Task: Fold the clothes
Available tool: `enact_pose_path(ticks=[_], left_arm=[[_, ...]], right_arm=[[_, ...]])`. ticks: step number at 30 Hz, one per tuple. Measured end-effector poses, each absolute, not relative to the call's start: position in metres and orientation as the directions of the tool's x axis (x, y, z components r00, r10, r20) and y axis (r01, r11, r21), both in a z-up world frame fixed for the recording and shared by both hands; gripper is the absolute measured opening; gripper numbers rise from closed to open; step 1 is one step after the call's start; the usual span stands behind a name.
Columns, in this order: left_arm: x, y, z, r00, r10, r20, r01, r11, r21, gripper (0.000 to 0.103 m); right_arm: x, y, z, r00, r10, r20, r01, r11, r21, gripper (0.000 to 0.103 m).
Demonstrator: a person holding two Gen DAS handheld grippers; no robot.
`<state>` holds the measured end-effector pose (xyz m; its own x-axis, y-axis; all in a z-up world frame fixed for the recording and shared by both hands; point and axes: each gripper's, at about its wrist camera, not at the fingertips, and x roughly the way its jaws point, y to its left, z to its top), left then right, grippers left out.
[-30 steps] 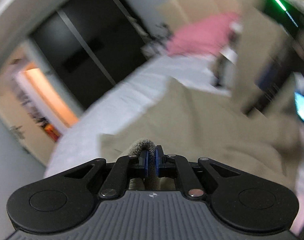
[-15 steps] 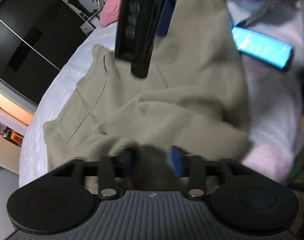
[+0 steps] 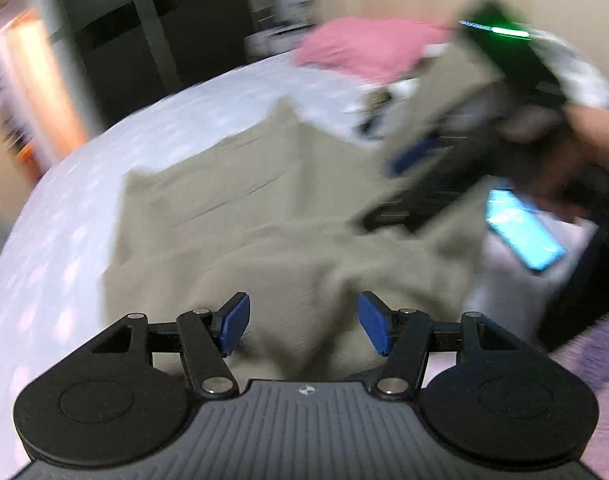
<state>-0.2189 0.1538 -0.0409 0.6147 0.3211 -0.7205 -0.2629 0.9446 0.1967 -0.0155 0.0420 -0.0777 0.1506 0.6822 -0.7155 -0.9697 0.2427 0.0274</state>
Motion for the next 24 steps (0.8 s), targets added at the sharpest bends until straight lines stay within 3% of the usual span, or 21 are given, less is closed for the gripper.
enact_pose_path(ticks=[4,8,11,13,17,24], left_arm=[[-0.219,0.194,-0.056,0.519,0.321,-0.793,-0.406,0.908,0.102,0.059],[-0.213,0.218,-0.079,0.514,0.165,-0.842,-0.443,0.891,-0.096,0.060],[-0.203,0.229,-0.098,0.510,0.105,-0.854,-0.463,0.870,-0.170,0.060],[-0.203,0.231,-0.099,0.527,0.094,-0.845,-0.469,0.861,-0.197,0.055],[-0.207,0.224,-0.082,0.584,0.110,-0.804,-0.427,0.885,-0.189,0.035],[-0.182,0.195,-0.046,0.723,0.016,-0.690,-0.230,0.948,-0.220,0.027]], right_arm=[[-0.029,0.047,-0.082,0.150,0.672,-0.725,-0.979,0.203,-0.014,0.080],[-0.035,0.049,-0.086,0.139,0.665,-0.734,-0.983,0.180,-0.023,0.080],[-0.037,0.049,-0.088,0.145,0.658,-0.739,-0.984,0.176,-0.037,0.080],[-0.037,0.049,-0.089,0.147,0.656,-0.740,-0.984,0.174,-0.042,0.080],[-0.038,0.050,-0.088,0.165,0.655,-0.737,-0.983,0.174,-0.066,0.080],[-0.030,0.047,-0.082,0.210,0.651,-0.730,-0.973,0.215,-0.088,0.080]])
